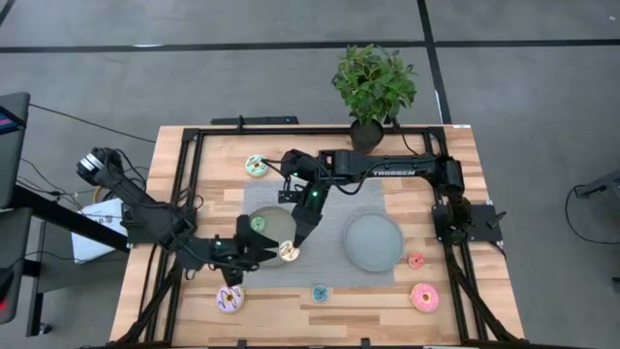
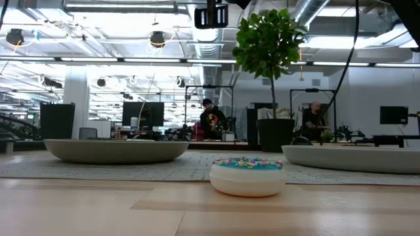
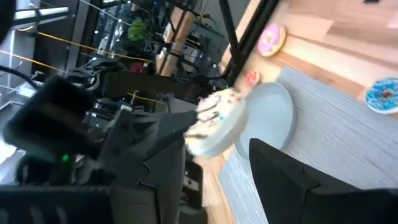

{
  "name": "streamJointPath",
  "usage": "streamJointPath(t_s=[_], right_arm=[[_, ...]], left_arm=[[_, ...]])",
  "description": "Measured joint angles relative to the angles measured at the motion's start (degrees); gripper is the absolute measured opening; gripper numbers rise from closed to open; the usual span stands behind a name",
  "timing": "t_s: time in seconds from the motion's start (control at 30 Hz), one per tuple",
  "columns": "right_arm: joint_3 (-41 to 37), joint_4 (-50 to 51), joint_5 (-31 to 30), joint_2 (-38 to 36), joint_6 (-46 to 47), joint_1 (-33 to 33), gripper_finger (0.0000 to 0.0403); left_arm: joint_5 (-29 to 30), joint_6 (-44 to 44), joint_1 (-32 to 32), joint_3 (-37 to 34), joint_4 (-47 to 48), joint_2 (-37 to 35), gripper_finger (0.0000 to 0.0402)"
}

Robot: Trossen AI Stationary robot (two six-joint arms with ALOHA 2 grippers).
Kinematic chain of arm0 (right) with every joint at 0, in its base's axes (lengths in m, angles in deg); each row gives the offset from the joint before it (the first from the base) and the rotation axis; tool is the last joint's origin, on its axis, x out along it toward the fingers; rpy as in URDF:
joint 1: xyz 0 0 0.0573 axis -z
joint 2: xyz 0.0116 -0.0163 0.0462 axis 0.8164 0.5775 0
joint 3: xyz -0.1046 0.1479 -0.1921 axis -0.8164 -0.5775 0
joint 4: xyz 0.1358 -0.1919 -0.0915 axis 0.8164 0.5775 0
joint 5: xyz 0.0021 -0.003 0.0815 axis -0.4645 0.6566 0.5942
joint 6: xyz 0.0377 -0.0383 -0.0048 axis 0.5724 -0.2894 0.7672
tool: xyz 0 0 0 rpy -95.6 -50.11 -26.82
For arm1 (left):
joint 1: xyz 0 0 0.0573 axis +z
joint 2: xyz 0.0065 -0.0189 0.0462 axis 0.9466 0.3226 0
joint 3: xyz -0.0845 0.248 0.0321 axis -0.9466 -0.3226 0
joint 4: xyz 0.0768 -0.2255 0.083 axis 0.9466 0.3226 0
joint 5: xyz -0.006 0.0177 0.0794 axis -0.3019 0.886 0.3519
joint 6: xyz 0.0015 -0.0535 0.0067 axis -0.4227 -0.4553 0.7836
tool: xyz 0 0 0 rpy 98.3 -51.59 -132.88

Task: Pick & Place donuts
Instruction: Put the small white donut on the dark gray plate

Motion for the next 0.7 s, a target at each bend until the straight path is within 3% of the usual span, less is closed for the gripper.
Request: streamJointPath(t_s=[0.3, 0.7], right_arm=[[0.00, -1.04, 1.02, -0.02, 1.39, -0.02, 0.0006], [0.00, -1.15, 1.66, -0.01, 1.42, 0.00, 0.0006]], left_arm=[[4.50, 8.62, -0.12, 0.00, -5.99, 4.02, 0.0171], [8.72, 11.61, -1.11, 0.00, -7.89, 3.97, 0.0171]])
